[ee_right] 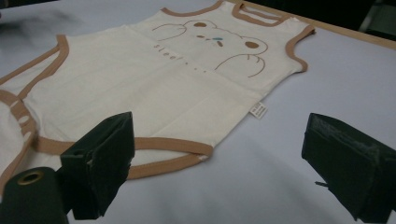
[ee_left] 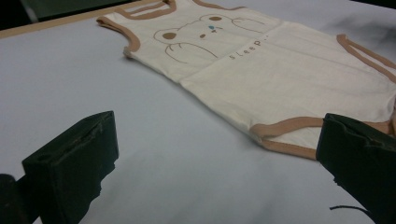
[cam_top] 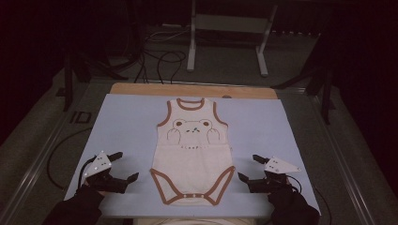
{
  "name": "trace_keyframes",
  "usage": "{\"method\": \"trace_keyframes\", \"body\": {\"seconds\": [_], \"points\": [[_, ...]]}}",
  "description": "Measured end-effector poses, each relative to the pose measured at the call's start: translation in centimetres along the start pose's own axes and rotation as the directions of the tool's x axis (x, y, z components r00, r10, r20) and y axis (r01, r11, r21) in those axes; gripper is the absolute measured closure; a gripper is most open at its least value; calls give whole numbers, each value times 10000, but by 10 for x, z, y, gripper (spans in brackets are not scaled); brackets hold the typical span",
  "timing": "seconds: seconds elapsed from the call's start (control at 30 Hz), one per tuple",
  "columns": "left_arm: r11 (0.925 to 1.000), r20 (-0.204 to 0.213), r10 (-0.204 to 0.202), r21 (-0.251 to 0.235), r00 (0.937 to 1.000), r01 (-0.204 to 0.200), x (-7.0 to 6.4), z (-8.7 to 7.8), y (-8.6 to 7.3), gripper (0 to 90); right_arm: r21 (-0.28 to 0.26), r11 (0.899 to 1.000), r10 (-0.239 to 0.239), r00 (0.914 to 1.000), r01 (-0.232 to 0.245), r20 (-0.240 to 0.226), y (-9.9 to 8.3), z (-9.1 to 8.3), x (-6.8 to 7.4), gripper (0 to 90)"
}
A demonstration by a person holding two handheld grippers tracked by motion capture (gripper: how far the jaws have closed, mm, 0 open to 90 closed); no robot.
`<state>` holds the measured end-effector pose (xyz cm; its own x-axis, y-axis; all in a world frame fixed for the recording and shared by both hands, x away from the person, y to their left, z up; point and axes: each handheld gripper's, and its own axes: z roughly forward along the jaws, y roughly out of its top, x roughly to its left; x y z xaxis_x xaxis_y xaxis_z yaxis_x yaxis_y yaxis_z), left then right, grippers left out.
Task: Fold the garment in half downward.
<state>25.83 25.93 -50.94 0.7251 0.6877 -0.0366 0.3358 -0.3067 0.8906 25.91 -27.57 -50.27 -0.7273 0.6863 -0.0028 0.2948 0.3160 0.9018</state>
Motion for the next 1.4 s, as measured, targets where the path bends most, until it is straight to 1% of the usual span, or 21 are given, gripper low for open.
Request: {"method": "trace_keyframes", "body": {"seconds": [0.23,0.3,0.4,0.47,0.6,0.7,0.73,0.8,0.87,0.9,1.0,1.07,1.1,1.13,1.23,1.33,1.4], "points": [[9999,15,-109,63,9999,109,1,1,-1,0,121,9999,-2,9998,4,-203,1,2,2,95],[9998,93,-91,153,9999,89,1,1,-1,0,131,9998,-149,9997,152,-186,1,3,3,95],[9997,158,-42,261,9999,37,0,3,-1,0,133,9998,-139,9995,142,-287,1,4,4,95],[9996,160,-34,263,9999,29,0,3,-1,0,203,9995,-242,9990,250,-373,2,4,4,95],[9998,262,-85,155,9996,81,0,2,2,0,142,9996,-230,9987,237,-450,5,3,6,95],[9996,349,51,272,9994,-60,-2,3,4,0,195,9994,-294,9986,303,-430,6,2,9,95],[9997,367,76,246,9993,-85,-3,3,5,0,188,9995,-234,9984,244,-512,7,1,10,95],[9996,404,124,263,9991,-135,-4,2,8,0,222,9993,-300,9983,312,-503,9,0,13,95],[9995,498,177,235,9986,-189,-5,2,10,0,187,9987,-456,9975,467,-531,12,-1,15,95],[9992,512,243,294,9984,-258,-6,2,11,0,193,9988,-449,9978,459,-492,15,-2,16,95],[9987,591,398,300,9975,-417,-10,1,17,0,137,9990,-405,9967,416,-704,21,-5,19,95],[9988,697,411,249,9967,-430,-11,1,20,0,48,9991,-412,9959,418,-801,26,-8,20,95],[9988,732,425,216,9964,-442,-11,0,22,0,12,9995,-317,9960,319,-835,29,-10,22,95],[9989,759,425,170,9962,-439,-12,0,24,0,-57,9991,-425,9956,422,-836,32,-11,22,95],[9993,889,378,37,9953,-383,-12,-2,30,0,-140,9989,-460,9954,450,-840,42,-15,23,95],[9988,897,471,52,9949,-477,-11,-4,36,0,-119,9978,-664,9951,657,-727,53,-18,22,95],[9985,879,539,84,9947,-549,-10,-6,41,0,-197,9979,-626,9957,614,-683,61,-20,21,95]]}}
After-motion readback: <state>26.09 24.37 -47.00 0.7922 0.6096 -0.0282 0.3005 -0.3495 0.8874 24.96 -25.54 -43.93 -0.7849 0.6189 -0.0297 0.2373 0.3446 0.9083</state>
